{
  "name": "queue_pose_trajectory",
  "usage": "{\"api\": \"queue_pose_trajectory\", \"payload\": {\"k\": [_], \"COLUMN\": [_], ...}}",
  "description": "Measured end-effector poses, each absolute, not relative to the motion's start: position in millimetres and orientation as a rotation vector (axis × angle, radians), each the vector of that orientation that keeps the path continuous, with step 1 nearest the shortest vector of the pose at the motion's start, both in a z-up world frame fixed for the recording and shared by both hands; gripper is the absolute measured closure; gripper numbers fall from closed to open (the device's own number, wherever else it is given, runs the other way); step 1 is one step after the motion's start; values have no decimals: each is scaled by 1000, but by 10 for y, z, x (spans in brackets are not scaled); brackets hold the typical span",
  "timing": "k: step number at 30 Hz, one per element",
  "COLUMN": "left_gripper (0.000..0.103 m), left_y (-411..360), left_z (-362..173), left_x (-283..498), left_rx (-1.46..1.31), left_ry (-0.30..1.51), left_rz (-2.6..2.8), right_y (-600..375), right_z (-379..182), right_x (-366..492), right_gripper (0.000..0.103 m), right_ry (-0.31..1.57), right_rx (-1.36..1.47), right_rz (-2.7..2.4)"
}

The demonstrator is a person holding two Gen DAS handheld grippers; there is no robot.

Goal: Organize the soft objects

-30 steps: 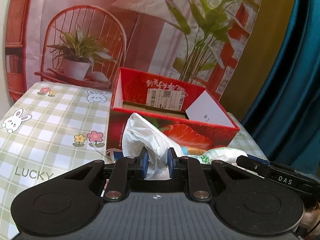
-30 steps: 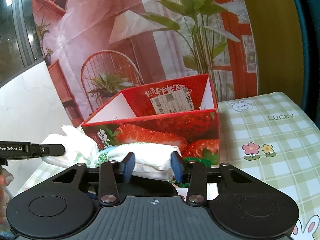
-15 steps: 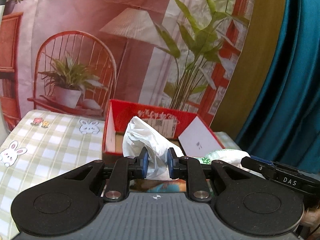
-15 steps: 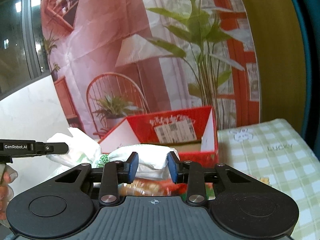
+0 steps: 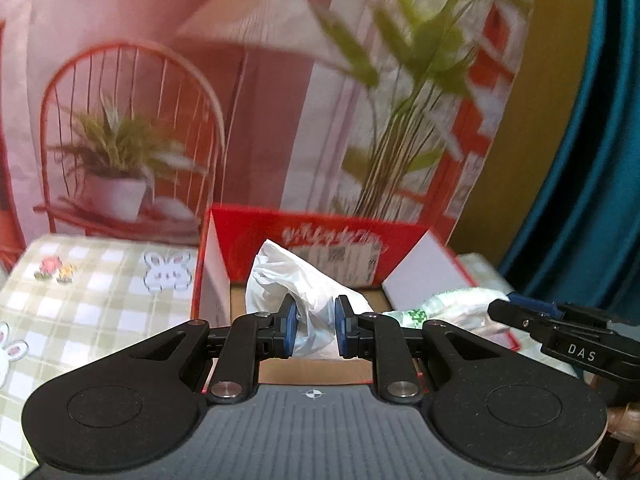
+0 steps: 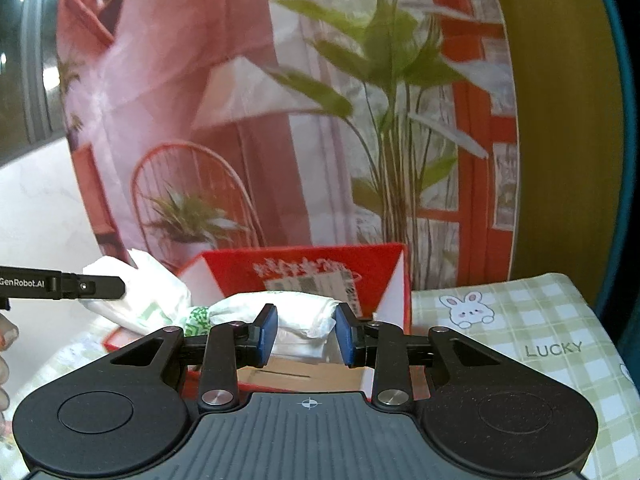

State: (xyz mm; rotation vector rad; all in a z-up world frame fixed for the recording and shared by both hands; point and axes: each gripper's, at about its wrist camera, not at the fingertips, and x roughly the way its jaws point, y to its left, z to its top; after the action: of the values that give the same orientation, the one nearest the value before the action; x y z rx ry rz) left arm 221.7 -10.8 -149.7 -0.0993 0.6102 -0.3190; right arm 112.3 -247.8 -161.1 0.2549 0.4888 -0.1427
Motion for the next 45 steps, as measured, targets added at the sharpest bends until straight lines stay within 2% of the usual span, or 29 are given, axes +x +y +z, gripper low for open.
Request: {"api": "queue_pose_trajectory", "payload": {"k": [11, 13, 15, 17, 19, 26, 37, 45], "left_gripper": [80, 71, 53, 50, 49, 37, 36, 36], "left_y": [-186, -161, -148, -144, -142, -123, -17, 102], "left_z": [-1800, -1806, -1796, -1764, -1725, -1604, -1640, -1742], "left_x": [2549, 2533, 2506, 2465, 2415, 2080, 1533, 1213], "left_rx": [-41, -45, -48, -43, -39, -22, -37, -86], "left_ry": [728, 730, 723, 710, 703, 655, 659, 671], "left_rz": [-291, -289, -288, -285, -291, -289, -266, -245], "right_y": [-2481, -2471, -2452, -2432, -2417, -2317, -2001, -1771], "right_z": [-1948, -1961, -1963, -1953, -1930, -1823, -1724, -1808], "right_x": [1574, 1594, 1589, 1571, 1529, 1261, 644, 320], "right_gripper": [71, 67, 59, 53, 52, 44, 41, 38], "right_ry": [631, 636, 634, 632, 627, 577, 503, 528], "right_rx": [194, 180, 162, 150, 152, 180, 200, 197], "right_rz": [-164, -176, -189, -197, -193, -176, -166, -150]}}
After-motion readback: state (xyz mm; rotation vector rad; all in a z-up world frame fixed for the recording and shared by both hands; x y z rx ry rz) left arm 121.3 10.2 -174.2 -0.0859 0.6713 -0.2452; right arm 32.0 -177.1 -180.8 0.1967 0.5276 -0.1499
